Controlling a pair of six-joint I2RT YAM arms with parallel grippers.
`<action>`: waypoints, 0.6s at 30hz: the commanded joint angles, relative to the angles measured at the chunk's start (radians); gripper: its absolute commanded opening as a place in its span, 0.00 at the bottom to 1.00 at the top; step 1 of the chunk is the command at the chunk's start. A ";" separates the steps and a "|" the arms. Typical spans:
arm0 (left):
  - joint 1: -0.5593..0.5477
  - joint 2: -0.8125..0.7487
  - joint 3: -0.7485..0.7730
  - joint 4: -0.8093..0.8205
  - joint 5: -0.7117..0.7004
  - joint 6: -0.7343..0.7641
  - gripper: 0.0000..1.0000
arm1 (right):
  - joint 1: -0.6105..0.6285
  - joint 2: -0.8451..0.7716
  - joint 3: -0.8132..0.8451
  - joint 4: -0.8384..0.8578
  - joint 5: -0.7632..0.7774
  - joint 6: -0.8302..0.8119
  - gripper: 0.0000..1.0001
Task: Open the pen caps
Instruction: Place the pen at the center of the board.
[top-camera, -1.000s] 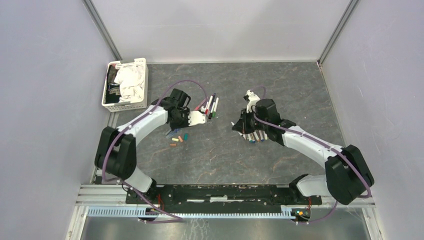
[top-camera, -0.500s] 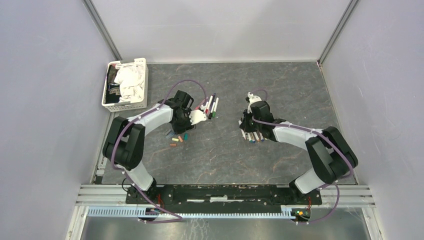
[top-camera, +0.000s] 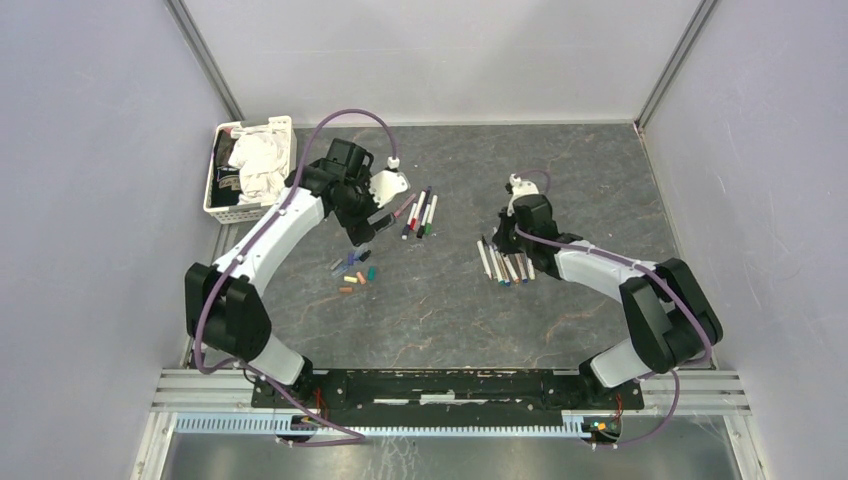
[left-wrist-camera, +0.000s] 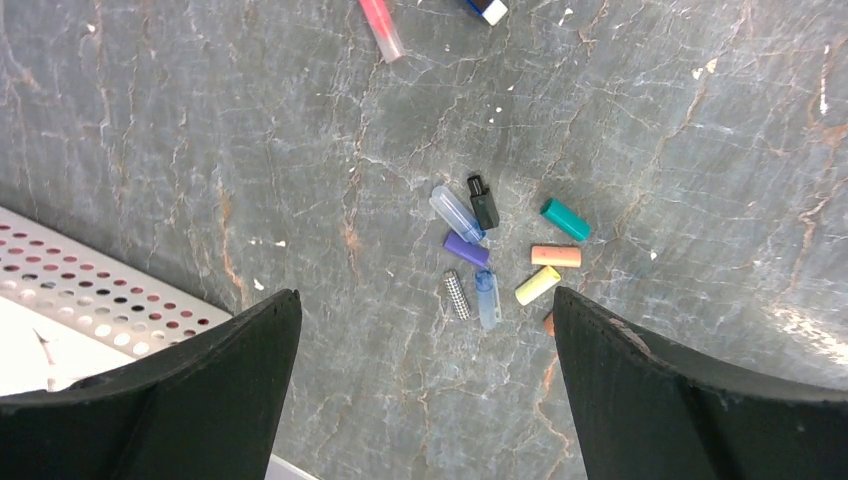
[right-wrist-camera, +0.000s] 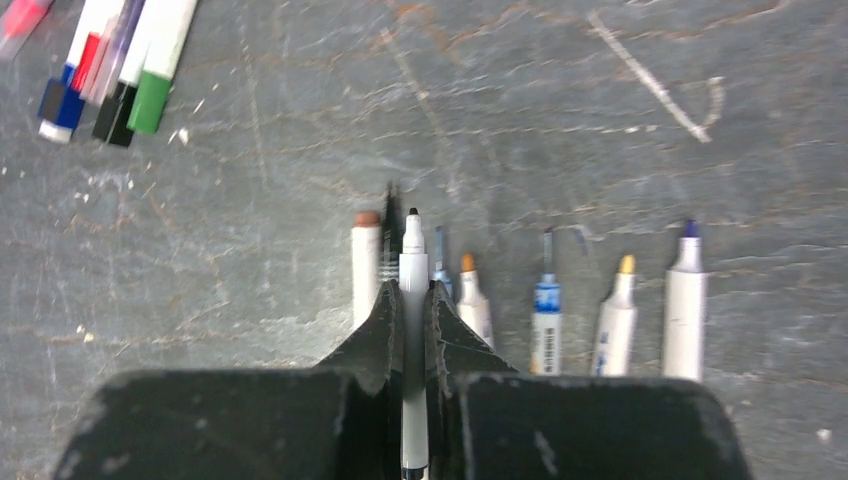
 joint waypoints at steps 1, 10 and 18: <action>0.011 -0.053 0.078 -0.094 0.007 -0.112 1.00 | -0.047 -0.020 -0.005 0.001 0.020 -0.030 0.01; 0.032 -0.147 0.108 -0.118 -0.030 -0.118 1.00 | -0.073 0.045 -0.010 -0.010 0.018 -0.042 0.16; 0.031 -0.176 0.120 -0.129 -0.030 -0.137 1.00 | -0.095 0.054 -0.040 -0.024 0.027 -0.042 0.31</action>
